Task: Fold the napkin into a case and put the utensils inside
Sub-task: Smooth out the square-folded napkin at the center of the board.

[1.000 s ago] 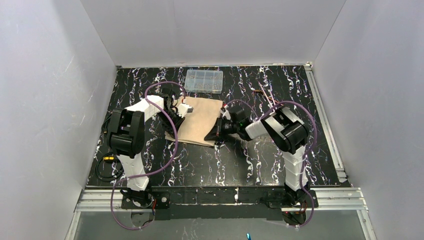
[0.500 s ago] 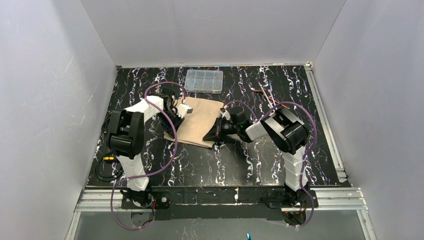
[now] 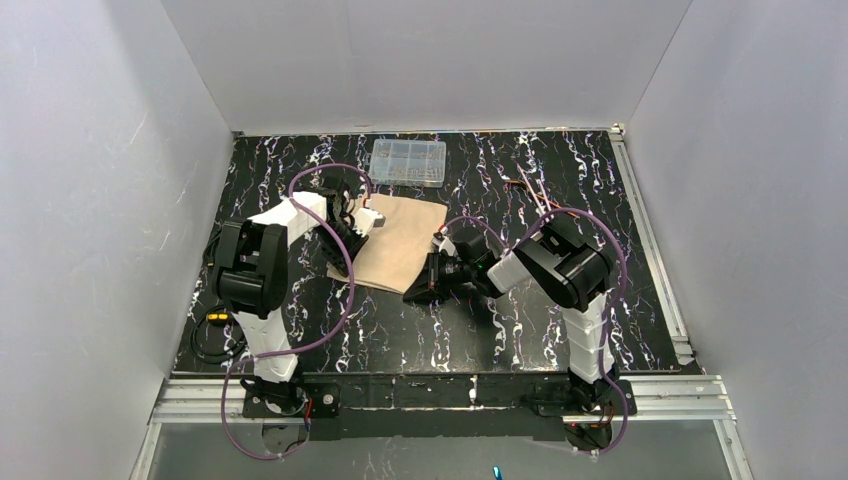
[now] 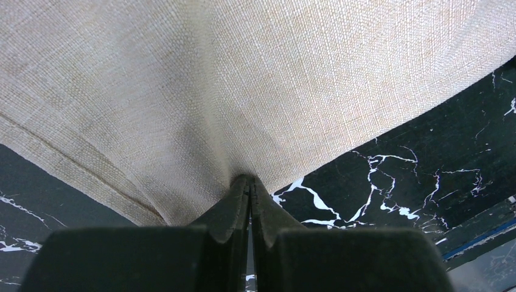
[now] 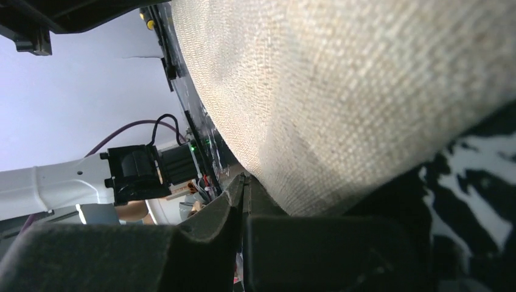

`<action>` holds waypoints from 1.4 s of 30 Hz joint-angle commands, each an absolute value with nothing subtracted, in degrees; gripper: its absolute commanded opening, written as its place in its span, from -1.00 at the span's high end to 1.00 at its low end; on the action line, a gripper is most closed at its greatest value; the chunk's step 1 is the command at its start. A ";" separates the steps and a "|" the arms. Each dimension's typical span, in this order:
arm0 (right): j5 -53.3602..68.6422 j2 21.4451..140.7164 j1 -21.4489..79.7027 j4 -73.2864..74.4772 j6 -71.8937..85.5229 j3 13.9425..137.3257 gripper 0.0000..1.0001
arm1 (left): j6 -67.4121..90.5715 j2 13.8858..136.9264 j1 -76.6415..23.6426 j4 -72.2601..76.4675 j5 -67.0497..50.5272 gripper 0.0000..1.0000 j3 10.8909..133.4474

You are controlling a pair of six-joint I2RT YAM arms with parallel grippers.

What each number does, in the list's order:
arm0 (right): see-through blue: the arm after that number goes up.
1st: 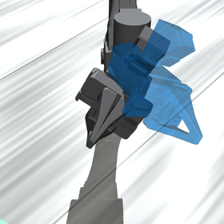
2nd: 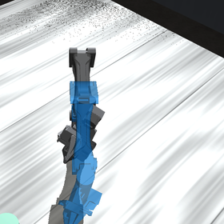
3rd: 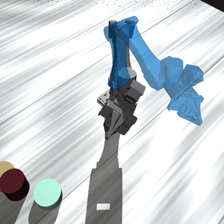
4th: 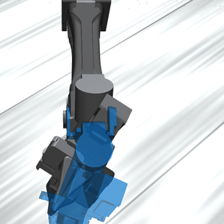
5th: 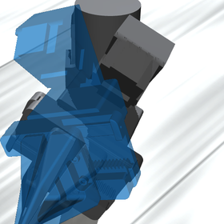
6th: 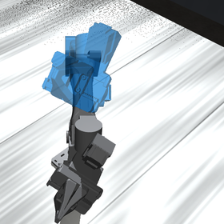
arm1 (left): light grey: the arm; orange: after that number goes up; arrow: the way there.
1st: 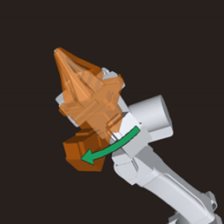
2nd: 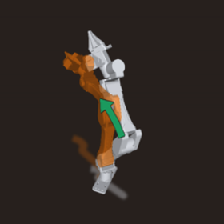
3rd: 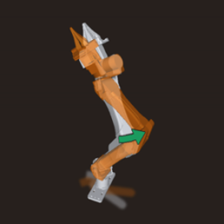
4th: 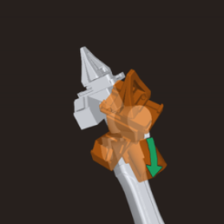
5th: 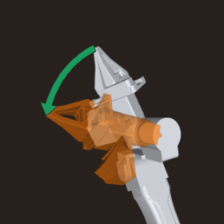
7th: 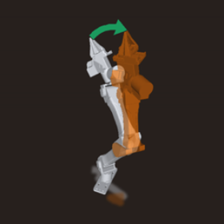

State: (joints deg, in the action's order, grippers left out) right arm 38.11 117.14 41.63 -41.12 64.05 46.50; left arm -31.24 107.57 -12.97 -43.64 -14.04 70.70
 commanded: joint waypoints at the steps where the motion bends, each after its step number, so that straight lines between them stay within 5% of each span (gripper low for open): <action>1: 38.12 120.19 41.42 -39.72 61.29 46.54 0.78 | -33.80 106.82 -12.39 -45.72 -10.26 1.00 68.97; 11: 35.72 121.30 41.40 -36.43 59.36 44.57 0.85 | -34.87 102.25 -10.52 -49.37 -12.77 0.99 69.09; 24: 40.38 115.62 41.72 -45.47 66.40 45.65 0.75 | -30.53 101.93 -1.89 -57.12 -17.29 0.88 87.46; 27: 40.86 112.21 41.86 -37.81 63.81 50.66 0.71 | -25.81 104.24 -2.00 -57.85 -19.00 0.57 94.14; 33: 38.17 109.07 41.67 -20.15 54.04 62.08 0.70 | -18.20 115.65 -2.13 -58.84 -22.93 0.33 106.56; 42: 27.93 118.47 41.63 -4.89 44.17 77.05 0.76 | -12.57 126.43 -7.89 -53.10 -17.16 0.30 115.24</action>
State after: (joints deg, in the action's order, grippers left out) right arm 32.97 113.36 41.54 -12.82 49.52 73.28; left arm -15.44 126.37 -4.27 -54.59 -19.57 112.05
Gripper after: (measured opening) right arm 0.130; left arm 0.341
